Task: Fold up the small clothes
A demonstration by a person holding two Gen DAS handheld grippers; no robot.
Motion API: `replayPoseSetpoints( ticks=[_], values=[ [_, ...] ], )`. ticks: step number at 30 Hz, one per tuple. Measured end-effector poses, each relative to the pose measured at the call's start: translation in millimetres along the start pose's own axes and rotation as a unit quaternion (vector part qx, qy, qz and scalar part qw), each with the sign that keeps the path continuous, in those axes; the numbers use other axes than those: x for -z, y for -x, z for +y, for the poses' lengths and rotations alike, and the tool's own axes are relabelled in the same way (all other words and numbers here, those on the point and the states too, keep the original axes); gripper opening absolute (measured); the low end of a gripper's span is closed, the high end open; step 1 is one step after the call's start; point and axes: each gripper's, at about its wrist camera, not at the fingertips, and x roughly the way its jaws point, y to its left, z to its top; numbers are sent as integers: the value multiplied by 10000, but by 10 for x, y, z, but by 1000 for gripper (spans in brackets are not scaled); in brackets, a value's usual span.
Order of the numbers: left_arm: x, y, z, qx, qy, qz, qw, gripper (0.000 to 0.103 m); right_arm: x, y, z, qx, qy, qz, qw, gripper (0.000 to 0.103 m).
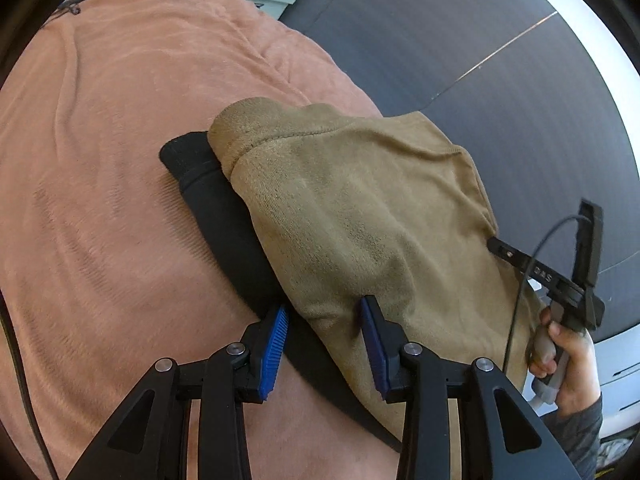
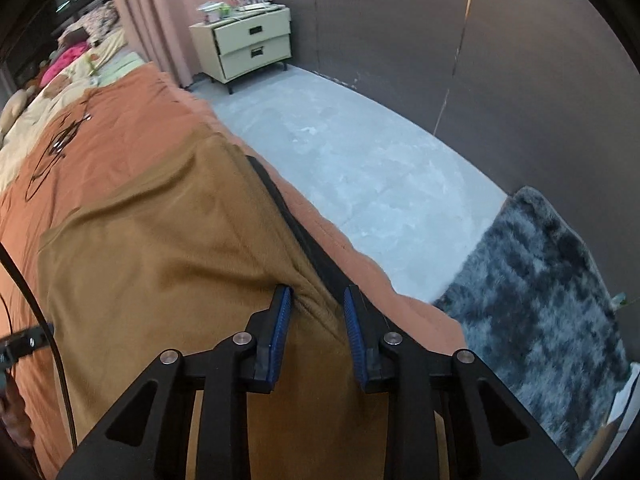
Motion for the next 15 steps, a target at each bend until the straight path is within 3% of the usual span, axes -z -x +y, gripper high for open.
replayPoseSetpoints(
  ticks=[4,8,15],
  values=[
    [14,31,6,31,-36,-24,10000,40,74,-34,35,66,-88,-62,9999,24],
    [96,119,-8,-138,-25,-44,9999,40,209,246,-4,341,-107,-413,9985,24],
    [283,168,-144,-160,-40,19,9999,40,690,741,-86,-399,68,-666,9970,25]
  ],
)
